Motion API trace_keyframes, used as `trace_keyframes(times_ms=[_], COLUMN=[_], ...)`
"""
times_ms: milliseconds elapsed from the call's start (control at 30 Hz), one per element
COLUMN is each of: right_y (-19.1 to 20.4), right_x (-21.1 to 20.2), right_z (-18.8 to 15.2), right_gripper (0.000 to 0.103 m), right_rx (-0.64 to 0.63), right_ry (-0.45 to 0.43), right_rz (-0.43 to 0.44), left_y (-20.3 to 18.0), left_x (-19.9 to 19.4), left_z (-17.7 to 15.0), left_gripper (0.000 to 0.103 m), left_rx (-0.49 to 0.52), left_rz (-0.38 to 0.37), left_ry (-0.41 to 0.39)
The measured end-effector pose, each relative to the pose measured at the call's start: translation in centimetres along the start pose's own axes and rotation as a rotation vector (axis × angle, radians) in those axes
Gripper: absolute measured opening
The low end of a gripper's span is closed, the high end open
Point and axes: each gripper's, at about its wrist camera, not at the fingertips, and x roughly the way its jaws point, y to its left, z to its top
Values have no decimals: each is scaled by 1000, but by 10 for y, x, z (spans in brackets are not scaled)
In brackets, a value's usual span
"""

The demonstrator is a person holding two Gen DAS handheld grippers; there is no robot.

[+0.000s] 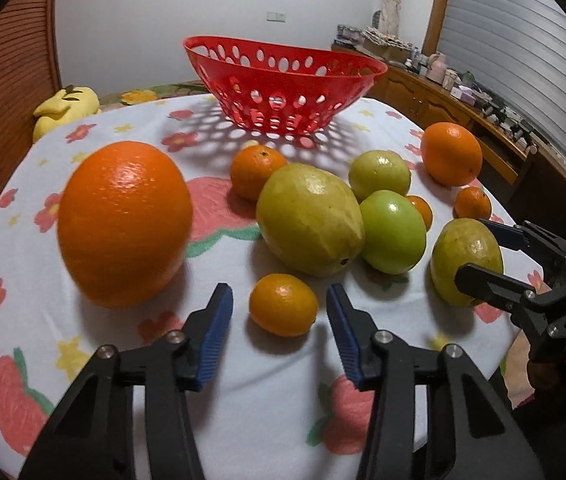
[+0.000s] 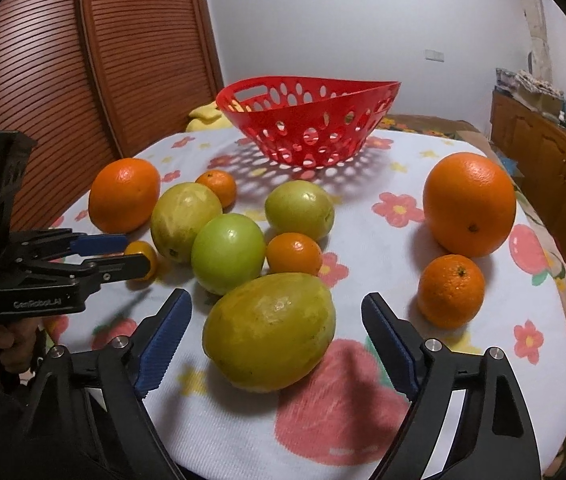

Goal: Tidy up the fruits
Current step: 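Reach the right tool to the large yellow-green pomelo and close on it, then carry the pomelo with the right tool over the red basket and release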

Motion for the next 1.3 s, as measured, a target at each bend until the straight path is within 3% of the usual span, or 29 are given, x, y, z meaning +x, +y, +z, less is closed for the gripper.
trace_keyframes(times_ms=[133, 400, 567, 767, 1000, 1300], right_y=[1, -1, -4, -4, -9, -16], right_x=[4, 14, 18, 16, 1, -15], right_z=[0, -1, -4, -5, 10, 54], right_gripper=[87, 81, 71, 70, 70, 70], right_rx=[-11, -17, -5, -16, -17, -68], right_ry=[22, 71, 91, 85, 40, -45], right_rz=[5, 18, 53, 49, 66, 57], left_y=[1, 1, 4, 4, 2, 3], left_x=[4, 0, -11, -29, -49, -54], left_z=[1, 4, 8, 12, 28, 58], left_gripper=[35, 33, 33, 33, 33, 33], left_rx=[3, 22, 21, 21, 29, 63], left_rz=[-7, -4, -11, -24, -24, -1], left_ry=[15, 9, -18, -58, -120, -177])
